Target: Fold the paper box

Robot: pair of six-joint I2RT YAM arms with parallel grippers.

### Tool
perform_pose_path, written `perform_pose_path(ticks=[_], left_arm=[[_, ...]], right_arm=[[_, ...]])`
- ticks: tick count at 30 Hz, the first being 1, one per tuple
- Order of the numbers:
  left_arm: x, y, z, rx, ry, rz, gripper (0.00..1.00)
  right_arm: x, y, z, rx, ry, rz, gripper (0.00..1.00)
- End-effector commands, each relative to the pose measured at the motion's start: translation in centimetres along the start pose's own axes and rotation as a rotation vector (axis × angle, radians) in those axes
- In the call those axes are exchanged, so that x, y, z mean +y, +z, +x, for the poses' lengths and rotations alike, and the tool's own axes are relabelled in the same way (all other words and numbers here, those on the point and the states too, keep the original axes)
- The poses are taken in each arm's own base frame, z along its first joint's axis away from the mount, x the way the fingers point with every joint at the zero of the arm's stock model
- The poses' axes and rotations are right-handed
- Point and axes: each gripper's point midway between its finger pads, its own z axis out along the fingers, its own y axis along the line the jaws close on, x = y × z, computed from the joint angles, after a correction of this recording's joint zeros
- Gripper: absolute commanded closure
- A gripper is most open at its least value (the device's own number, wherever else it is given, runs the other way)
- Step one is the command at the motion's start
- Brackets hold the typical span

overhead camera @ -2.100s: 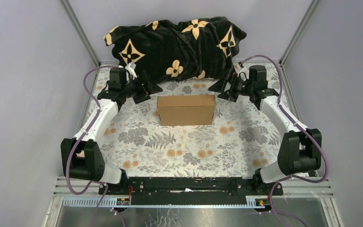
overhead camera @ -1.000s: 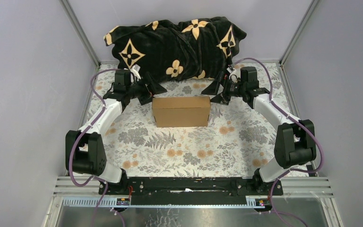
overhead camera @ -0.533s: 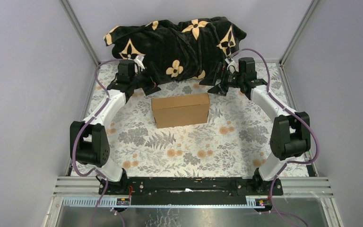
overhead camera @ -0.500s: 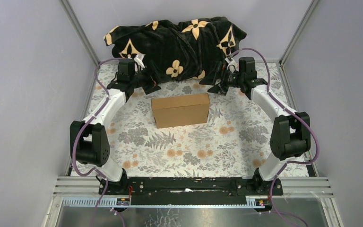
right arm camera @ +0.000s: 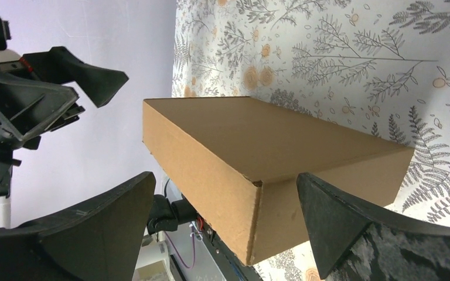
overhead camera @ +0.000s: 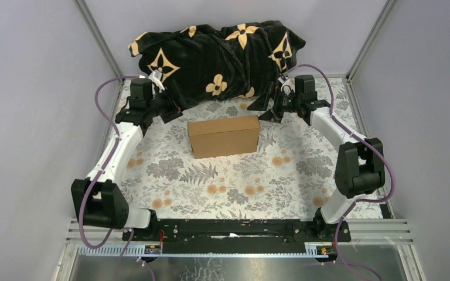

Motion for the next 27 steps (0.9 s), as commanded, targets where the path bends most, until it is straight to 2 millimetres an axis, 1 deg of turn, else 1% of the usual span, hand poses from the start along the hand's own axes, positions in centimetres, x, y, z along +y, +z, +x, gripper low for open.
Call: perform_pose_path(ticks=[1,5,9,12,15,22,27], left_arm=[[1.3,-1.7,1.3,0.005,0.022,-0.057,0.01],[1.1,-2.0,2.8,0.042,0.004,-0.018,0.01],[1.3,-2.0,4.2,0.07,-0.026,0.014,0.01],[1.5,-2.1,5.0,0.08,-0.036,0.023,0.01],[1.7,-2.0,5.4,0.088,-0.044,0.027,0.01],[0.9,-1.6,5.7,0.1,-0.079,0.09,0.01],[0.8,-1.2,5.8,0.103,-0.091,0.104,0.01]], right_arm=[[1.8,-1.0,0.3,-0.01,-0.054,-0.034,0.0],[1.7,-1.1,0.6,-0.009,-0.049,-0.033,0.0],[1.7,-1.1,0.8,-0.008,-0.046,-0.033,0.0],[1.7,-1.2,0.8,-0.009,-0.045,-0.033,0.0],[1.7,-1.1,0.8,-0.011,-0.039,-0.035,0.0],[1.8,-1.1,0.7,-0.016,-0.034,-0.041,0.0],[2.2,-1.0,0.8,-0.011,-0.032,-0.053,0.0]])
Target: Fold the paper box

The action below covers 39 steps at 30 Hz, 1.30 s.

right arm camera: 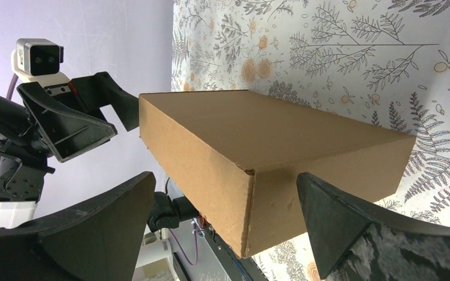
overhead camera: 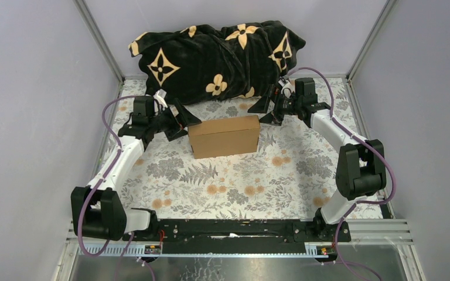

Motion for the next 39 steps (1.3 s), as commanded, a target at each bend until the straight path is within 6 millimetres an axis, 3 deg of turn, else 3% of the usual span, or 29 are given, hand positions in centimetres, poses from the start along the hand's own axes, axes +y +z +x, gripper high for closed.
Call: perform_pose_path(ticks=[1,11,23,28,33,36,39], left_arm=[[-1.5,0.2,-0.5,-0.019,0.013,0.079,0.01],[-2.5,2.2,-1.4,-0.008,-0.009,0.129,0.01],[-7.8,5.2,-5.3,-0.029,0.055,0.231,0.01],[-9.6,5.9,-5.8,-0.035,0.098,0.26,0.01],[-8.9,5.8,-3.1,-0.022,0.126,0.255,0.01],[-7.4,5.8,0.2,-0.006,0.154,0.211,0.01],[-5.3,5.7,4.2,0.012,0.175,0.157,0.01]], right_arm=[[3.0,-0.8,-0.1,-0.018,-0.056,-0.069,0.0],[4.0,-0.1,-0.2,0.0,-0.057,-0.111,0.0],[6.2,0.8,-4.0,-0.024,-0.108,-0.134,0.0],[6.3,0.9,-4.5,-0.025,-0.134,-0.121,0.0],[3.4,0.7,-1.9,-0.011,-0.12,-0.067,0.0],[1.2,0.4,0.6,0.003,-0.101,-0.026,0.0],[-1.4,-0.1,4.4,0.032,-0.069,0.013,0.0]])
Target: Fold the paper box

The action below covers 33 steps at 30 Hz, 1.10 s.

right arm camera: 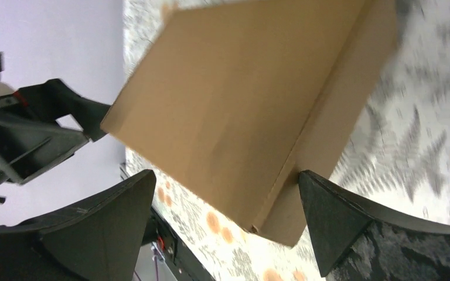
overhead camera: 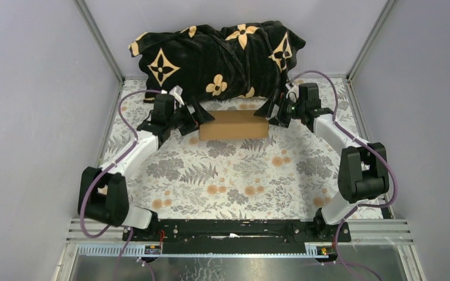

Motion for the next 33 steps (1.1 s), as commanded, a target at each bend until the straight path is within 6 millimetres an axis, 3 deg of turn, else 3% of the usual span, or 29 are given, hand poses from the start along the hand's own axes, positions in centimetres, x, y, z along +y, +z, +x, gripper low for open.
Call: perform_pose_path(ticks=[1,5,9,14,17,21,27,33], left_arm=[[-3.4,-1.0,6.6,0.067,0.096,0.144,0.01],[-0.5,-3.0,10.3,0.045,0.078,0.095,0.01],[1.9,-4.6,10.0,0.006,0.122,-0.043,0.01],[-0.6,-6.6,7.4,-0.025,0.204,-0.068,0.01],[-0.1,-6.8,7.0,-0.016,0.227,-0.117,0.01],[1.6,-7.6,7.5,0.009,0.238,-0.205,0.01],[-1.5,-12.9,5.2,-0.168,0.283,-0.136,0.01],[-1.2,-14.0,5.0,-0.165,0.304,-0.186,0.01]], right_arm=[[1.5,-1.1,7.4,0.138,0.008,-0.089,0.0],[-0.1,-2.5,11.2,0.136,0.02,-0.061,0.0],[-0.9,-3.9,12.3,0.118,0.007,-0.001,0.0],[0.9,-6.5,10.6,0.037,-0.071,0.049,0.0],[1.4,-8.1,10.0,0.007,-0.113,0.099,0.0],[1.3,-9.9,10.3,0.001,-0.154,0.157,0.0],[1.2,-13.5,11.3,-0.095,-0.24,0.208,0.0],[0.5,-15.2,11.8,-0.144,-0.276,0.253,0.0]])
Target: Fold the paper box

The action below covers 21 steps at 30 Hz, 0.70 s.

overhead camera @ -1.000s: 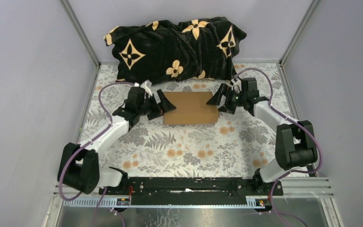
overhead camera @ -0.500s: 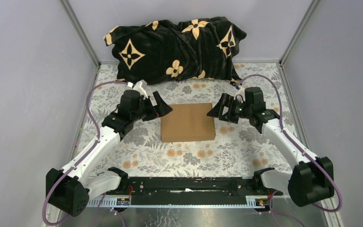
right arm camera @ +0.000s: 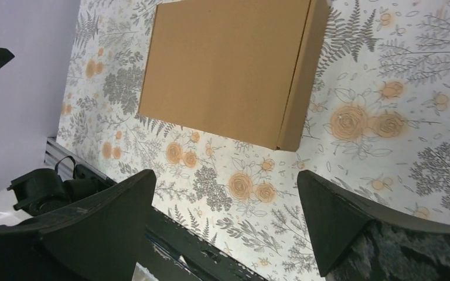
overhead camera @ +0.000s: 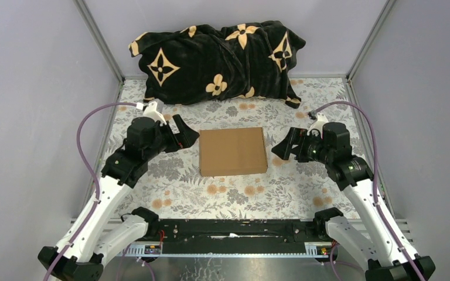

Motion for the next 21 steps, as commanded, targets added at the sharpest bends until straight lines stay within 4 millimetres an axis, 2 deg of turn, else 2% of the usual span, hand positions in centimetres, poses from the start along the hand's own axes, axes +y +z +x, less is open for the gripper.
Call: perform_pose_path(ticks=[1,6,8,10,13,14,17,19,21], left_arm=[[1.8,-0.5,0.3,0.001,0.035,-0.086,0.01],[3.6,-0.2,-1.5,-0.074,0.063,-0.191,0.01],[5.0,0.8,-2.3,-0.058,0.063,-0.231,0.02],[6.0,2.1,-3.0,-0.029,0.036,-0.2,0.02],[9.1,3.7,-5.1,-0.066,0.008,-0.24,0.02],[10.1,4.1,-5.7,-0.083,0.007,-0.279,0.02],[13.0,5.7,-6.8,-0.133,0.015,-0.378,0.01],[15.2,6.6,-6.4,-0.122,0.022,-0.43,0.02],[16.7,7.4,-6.1,-0.129,0.042,-0.441,0.01]], right_arm=[[-1.7,-0.7,0.2,-0.011,-0.034,0.098,0.0],[-0.8,-0.2,-2.0,-0.044,-0.04,0.08,0.0],[-0.3,0.3,-3.3,-0.064,-0.043,0.069,0.0],[-0.3,0.9,-4.9,-0.093,-0.045,0.081,0.0],[-0.7,1.7,-7.8,-0.169,-0.056,0.107,0.0],[-1.2,1.8,-9.3,-0.24,-0.061,0.136,0.0],[-3.7,1.1,-11.9,-0.394,-0.127,0.263,0.0],[-6.1,-0.1,-13.4,-0.514,-0.162,0.376,0.0],[-8.9,-1.1,-13.8,-0.571,-0.195,0.484,0.0]])
